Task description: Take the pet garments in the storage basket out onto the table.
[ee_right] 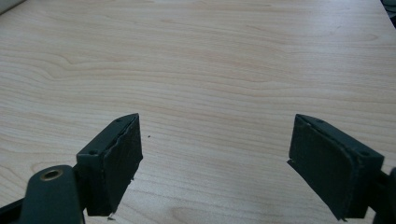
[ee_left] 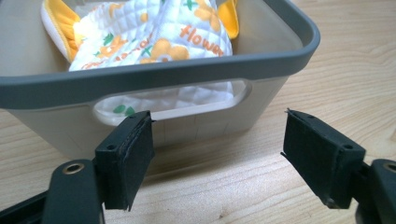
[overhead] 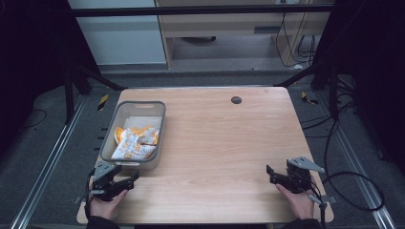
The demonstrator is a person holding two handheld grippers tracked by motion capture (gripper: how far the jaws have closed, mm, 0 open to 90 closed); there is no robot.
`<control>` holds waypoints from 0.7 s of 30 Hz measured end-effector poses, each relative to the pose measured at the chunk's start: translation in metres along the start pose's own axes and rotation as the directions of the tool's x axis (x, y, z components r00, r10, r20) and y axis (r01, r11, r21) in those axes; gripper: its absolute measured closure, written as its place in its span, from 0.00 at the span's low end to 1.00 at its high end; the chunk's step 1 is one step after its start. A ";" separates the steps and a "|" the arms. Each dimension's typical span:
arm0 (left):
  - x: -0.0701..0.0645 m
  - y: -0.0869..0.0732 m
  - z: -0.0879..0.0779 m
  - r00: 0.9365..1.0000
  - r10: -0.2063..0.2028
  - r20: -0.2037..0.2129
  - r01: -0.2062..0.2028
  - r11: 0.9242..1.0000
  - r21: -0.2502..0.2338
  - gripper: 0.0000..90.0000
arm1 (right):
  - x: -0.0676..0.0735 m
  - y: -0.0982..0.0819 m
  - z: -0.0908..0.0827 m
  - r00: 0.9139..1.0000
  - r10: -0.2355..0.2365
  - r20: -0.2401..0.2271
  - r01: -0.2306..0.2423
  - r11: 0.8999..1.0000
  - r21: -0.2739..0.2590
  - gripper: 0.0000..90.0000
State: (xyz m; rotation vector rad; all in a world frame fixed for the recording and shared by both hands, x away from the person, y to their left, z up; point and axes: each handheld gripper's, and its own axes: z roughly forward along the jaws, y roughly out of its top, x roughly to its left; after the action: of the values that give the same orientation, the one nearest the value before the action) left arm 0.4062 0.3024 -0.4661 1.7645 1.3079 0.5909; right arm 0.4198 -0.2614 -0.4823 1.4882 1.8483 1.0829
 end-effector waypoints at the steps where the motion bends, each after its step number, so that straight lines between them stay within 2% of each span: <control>1: 0.000 0.000 -0.001 1.000 -0.002 0.001 0.002 1.000 -0.003 0.27 | 0.000 0.000 0.000 1.000 0.003 -0.001 -0.003 1.000 0.003 0.20; 7: 0.000 0.002 -0.003 1.000 -0.003 0.002 0.003 1.000 -0.006 0.29 | -0.001 0.000 -0.002 1.000 0.011 -0.004 -0.011 1.000 0.000 0.22; 21: 0.004 0.009 -0.010 1.000 -0.003 -0.005 0.003 0.999 -0.044 0.28 | 0.001 0.000 -0.002 1.000 -0.010 -0.016 0.010 1.000 0.000 0.27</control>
State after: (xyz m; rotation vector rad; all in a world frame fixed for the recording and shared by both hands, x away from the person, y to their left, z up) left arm 0.4051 0.3084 -0.4535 1.7262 1.2909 0.6185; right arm 0.4177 -0.2606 -0.4813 1.4730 1.8647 1.0930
